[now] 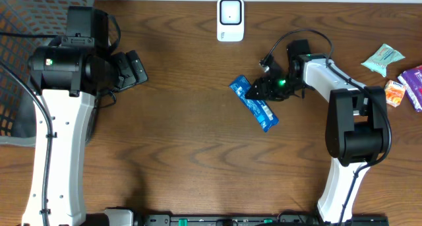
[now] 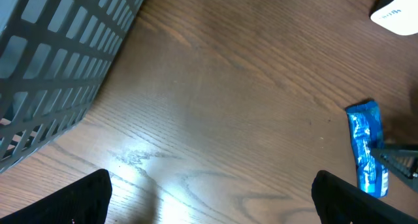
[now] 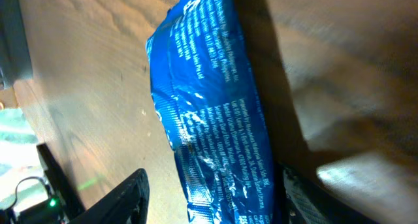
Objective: Scan the item barcode
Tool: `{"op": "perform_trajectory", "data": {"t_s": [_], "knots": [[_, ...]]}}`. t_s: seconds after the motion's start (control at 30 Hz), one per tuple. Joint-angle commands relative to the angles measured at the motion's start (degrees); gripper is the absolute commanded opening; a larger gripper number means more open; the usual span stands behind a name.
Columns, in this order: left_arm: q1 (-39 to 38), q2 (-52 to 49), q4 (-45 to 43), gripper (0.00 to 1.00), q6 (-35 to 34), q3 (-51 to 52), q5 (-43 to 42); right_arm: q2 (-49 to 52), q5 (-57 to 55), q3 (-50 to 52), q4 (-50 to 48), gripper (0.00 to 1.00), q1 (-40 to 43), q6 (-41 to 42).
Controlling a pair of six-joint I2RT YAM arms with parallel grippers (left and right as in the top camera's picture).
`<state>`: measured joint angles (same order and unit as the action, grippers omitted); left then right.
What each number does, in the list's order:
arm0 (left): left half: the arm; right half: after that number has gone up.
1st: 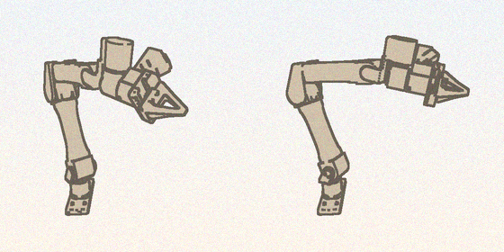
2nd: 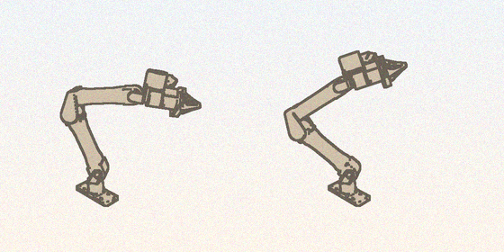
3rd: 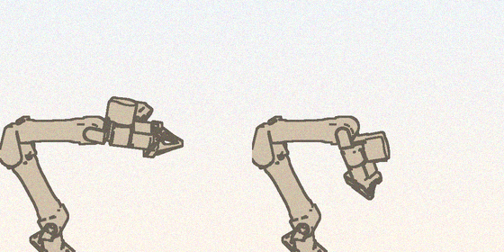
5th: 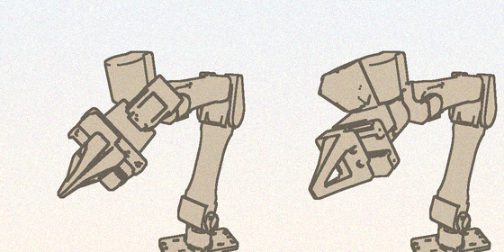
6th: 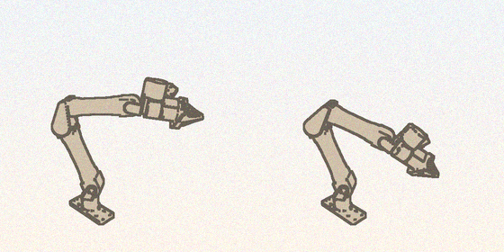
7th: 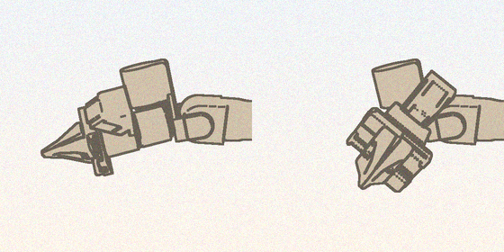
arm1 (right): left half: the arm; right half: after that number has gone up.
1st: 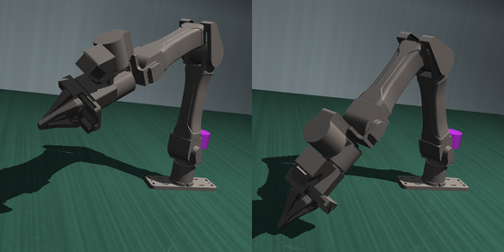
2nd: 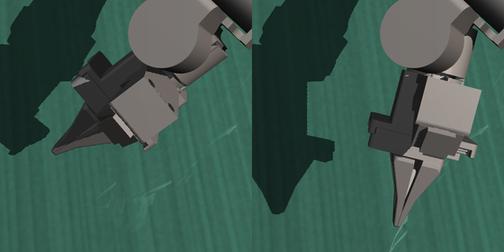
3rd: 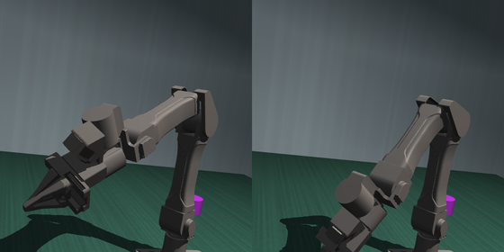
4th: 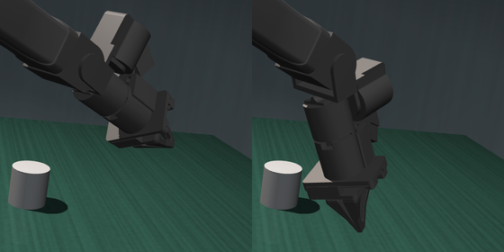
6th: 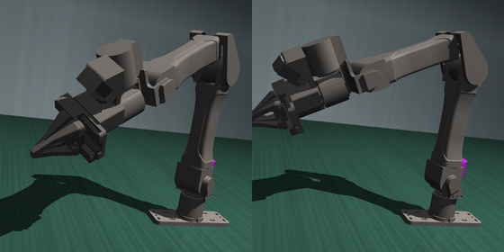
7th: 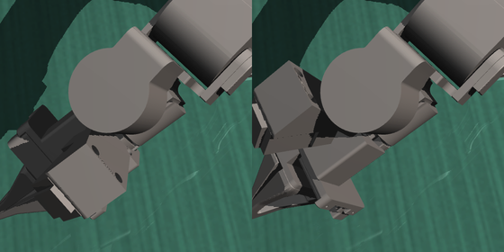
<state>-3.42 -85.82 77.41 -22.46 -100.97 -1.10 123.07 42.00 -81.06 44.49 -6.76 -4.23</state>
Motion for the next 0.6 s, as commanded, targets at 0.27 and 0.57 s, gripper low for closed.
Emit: {"op": "perform_trajectory", "data": {"t_s": [0.27, 0.57], "knots": [[0.24, -0.28, 0.15, 0.98, 0.35, -0.15, 0.92, 2.34, -10.19, 0.94, 1.33, 0.01, -5.42, 0.31], [0.24, -0.28, 0.15, 0.98, 0.37, -0.15, 0.92, 0.31, -11.76, -0.92, 0.76, 0.01, -5.53, 6.14]]}}
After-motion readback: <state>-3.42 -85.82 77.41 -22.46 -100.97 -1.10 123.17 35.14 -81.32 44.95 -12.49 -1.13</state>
